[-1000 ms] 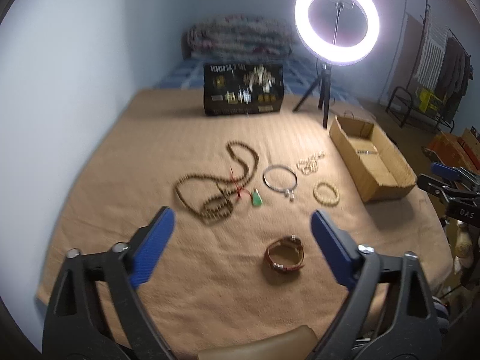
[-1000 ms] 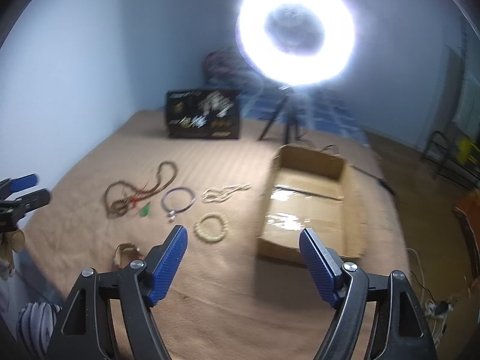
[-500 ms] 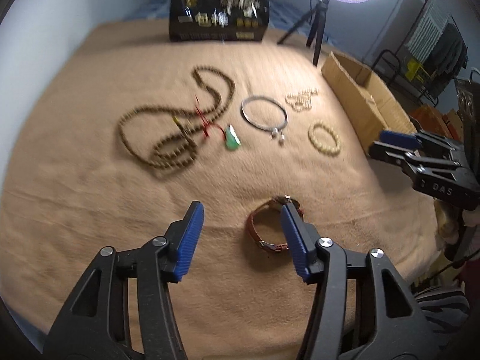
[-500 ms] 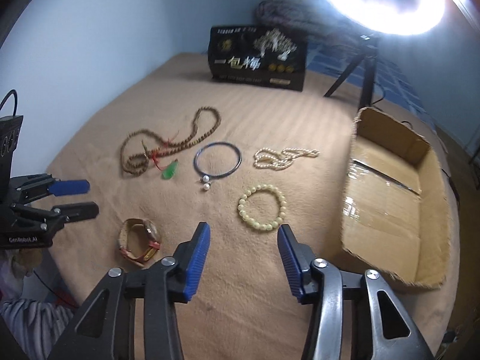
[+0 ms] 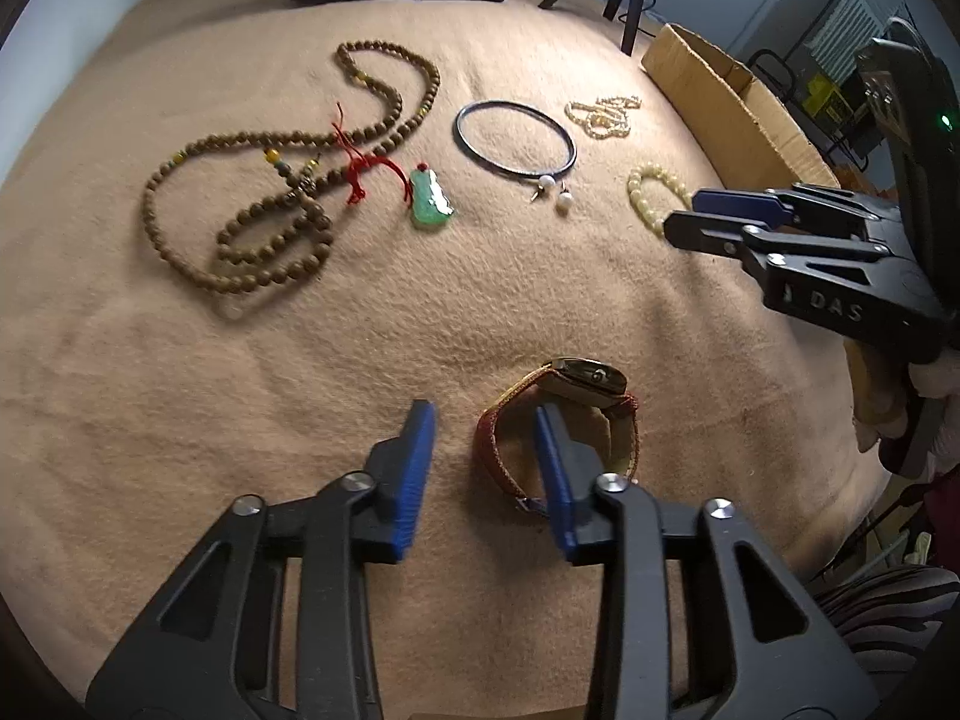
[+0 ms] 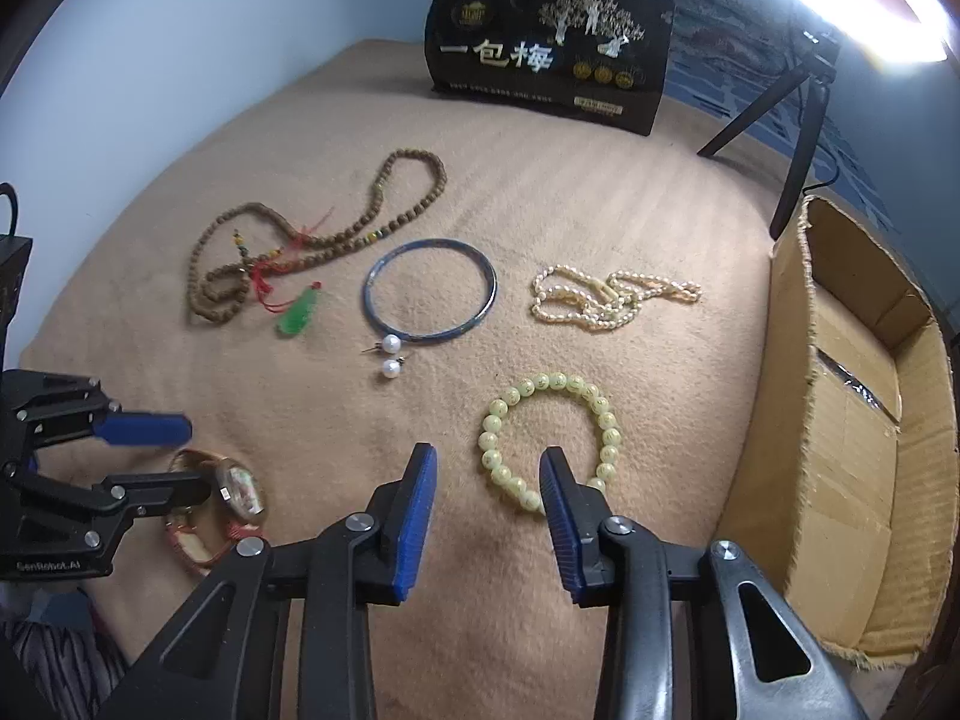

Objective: Organize jewelry
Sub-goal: 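Grasp the brown leather watch with the left tool while the right tool grasps the cream bead bracelet, then carry the watch with the left tool into the cardboard box while the right tool drops the bracelet there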

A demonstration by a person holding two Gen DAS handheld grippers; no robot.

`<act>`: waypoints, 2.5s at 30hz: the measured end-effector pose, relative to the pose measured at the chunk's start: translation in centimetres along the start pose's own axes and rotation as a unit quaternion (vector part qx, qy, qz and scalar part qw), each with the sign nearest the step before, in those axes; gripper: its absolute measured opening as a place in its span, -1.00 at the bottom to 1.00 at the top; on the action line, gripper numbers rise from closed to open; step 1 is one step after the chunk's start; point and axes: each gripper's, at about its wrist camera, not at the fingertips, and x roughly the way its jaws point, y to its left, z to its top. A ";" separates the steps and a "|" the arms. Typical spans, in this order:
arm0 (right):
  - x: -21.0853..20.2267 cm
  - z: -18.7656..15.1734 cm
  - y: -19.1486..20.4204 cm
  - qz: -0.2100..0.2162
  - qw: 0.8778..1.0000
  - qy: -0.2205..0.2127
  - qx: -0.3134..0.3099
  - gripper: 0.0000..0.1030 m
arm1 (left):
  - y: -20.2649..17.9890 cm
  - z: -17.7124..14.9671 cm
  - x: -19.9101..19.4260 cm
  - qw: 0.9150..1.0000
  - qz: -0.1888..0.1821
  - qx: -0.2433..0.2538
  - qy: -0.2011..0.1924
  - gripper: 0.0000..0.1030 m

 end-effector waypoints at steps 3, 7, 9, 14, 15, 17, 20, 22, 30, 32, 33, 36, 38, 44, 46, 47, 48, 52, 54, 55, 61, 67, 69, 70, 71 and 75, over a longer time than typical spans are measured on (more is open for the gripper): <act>0.8 0.2 0.1 -0.002 1.000 0.005 -0.002 -0.34 | -0.1 0.1 0.5 1.000 -0.002 0.002 0.000 -0.53; 2.1 0.4 0.6 -0.006 1.000 0.017 -0.015 -0.43 | -0.1 0.2 0.9 1.000 -0.005 0.002 -0.001 -0.75; 2.4 0.4 0.7 -0.007 1.000 0.018 -0.016 -0.58 | -0.1 0.2 1.0 1.000 -0.005 0.002 -0.002 -0.76; 2.1 0.6 0.3 0.002 1.000 0.014 -0.003 -0.90 | -0.1 0.2 0.8 1.000 -0.003 0.006 -0.006 -0.81; 2.0 0.6 0.2 0.004 1.000 0.013 -0.001 -0.90 | -0.1 0.2 0.8 1.000 -0.003 0.004 -0.007 -0.81; 1.7 0.5 0.1 0.008 1.000 0.008 0.005 -0.90 | -0.1 0.2 0.6 1.000 -0.003 0.003 -0.008 -0.81; 1.1 0.5 -0.1 0.017 1.000 -0.001 0.014 -0.90 | -0.2 0.2 0.4 1.000 -0.001 0.004 -0.011 -0.81; 0.4 0.5 -0.1 0.020 1.000 -0.010 0.018 -0.90 | -0.1 0.2 0.1 1.000 0.000 0.003 -0.013 -0.81; -2.5 0.3 -0.4 0.028 0.998 -0.042 0.033 -0.91 | -0.3 0.5 -1.7 0.999 0.004 0.000 -0.037 -0.81; -3.5 0.2 -0.5 0.032 0.997 -0.052 0.038 -0.91 | -0.6 0.7 -2.3 0.999 0.005 0.002 -0.043 -0.81; -3.9 0.1 -0.6 0.033 0.997 -0.056 0.039 -0.91 | -0.7 0.8 -2.6 0.999 0.005 0.005 -0.048 -0.81; -5.4 -0.2 -1.0 0.038 0.996 -0.071 0.049 -0.91 | -1.3 1.4 -3.3 0.998 0.004 0.010 -0.059 -0.81; -6.5 -0.3 -1.3 0.041 0.994 -0.083 0.058 -0.91 | -1.7 1.8 -3.7 0.998 0.002 0.012 -0.068 -0.81; -9.5 -1.1 -3.2 0.036 0.990 -0.114 0.080 -0.91 | -3.4 3.6 -4.7 0.996 -0.010 0.019 -0.087 -0.81; -10.6 -1.5 -4.1 0.031 0.988 -0.125 0.088 -0.91 | -4.1 4.4 -4.8 0.995 -0.015 0.024 -0.093 -0.81; -11.0 -1.7 -4.5 0.029 0.987 -0.129 0.091 -0.91 | -4.4 4.7 -4.9 0.995 -0.017 0.026 -0.095 -0.81; -11.6 -1.9 -5.0 0.026 0.986 -0.134 0.096 -0.91 | -4.9 5.2 -4.9 0.995 -0.021 0.028 -0.098 -0.81; -13.5 -2.7 -7.3 0.006 0.982 -0.151 0.112 -0.91 | -6.8 7.2 -4.7 0.993 -0.033 0.038 -0.108 -0.81; -14.1 -3.1 -8.4 -0.006 0.981 -0.155 0.119 -0.91 | -7.7 8.0 -4.5 0.992 -0.038 0.044 -0.110 -0.81; -14.3 -3.3 -9.2 -0.012 0.980 -0.156 0.123 -0.91 | -8.4 8.6 -4.3 0.992 -0.041 0.047 -0.112 -0.81; -14.7 -4.3 -12.3 -0.035 0.976 -0.156 0.145 -0.91 | -11.7 11.3 -3.1 0.990 -0.054 0.065 -0.116 -0.81; -14.0 -4.7 -14.3 -0.051 0.976 -0.149 0.151 -0.90 | -15.2 13.9 -1.2 0.988 -0.058 0.086 -0.116 -0.81; -13.8 -5.0 -14.9 -0.055 0.976 -0.147 0.154 -0.91 | -16.1 14.5 -0.6 0.987 -0.060 0.090 -0.115 -0.81; -13.7 -5.1 -15.1 -0.059 0.975 -0.146 0.154 -0.91 | -16.7 14.9 -0.2 0.987 -0.060 0.094 -0.115 -0.81; -13.6 -5.2 -15.3 -0.061 0.975 -0.145 0.155 -0.91 | -17.1 15.2 0.0 0.987 -0.060 0.097 -0.114 -0.81; -13.2 -5.4 -16.2 -0.065 0.975 -0.142 0.159 -0.91 | -18.6 16.1 1.5 0.987 -0.055 0.108 -0.107 -0.82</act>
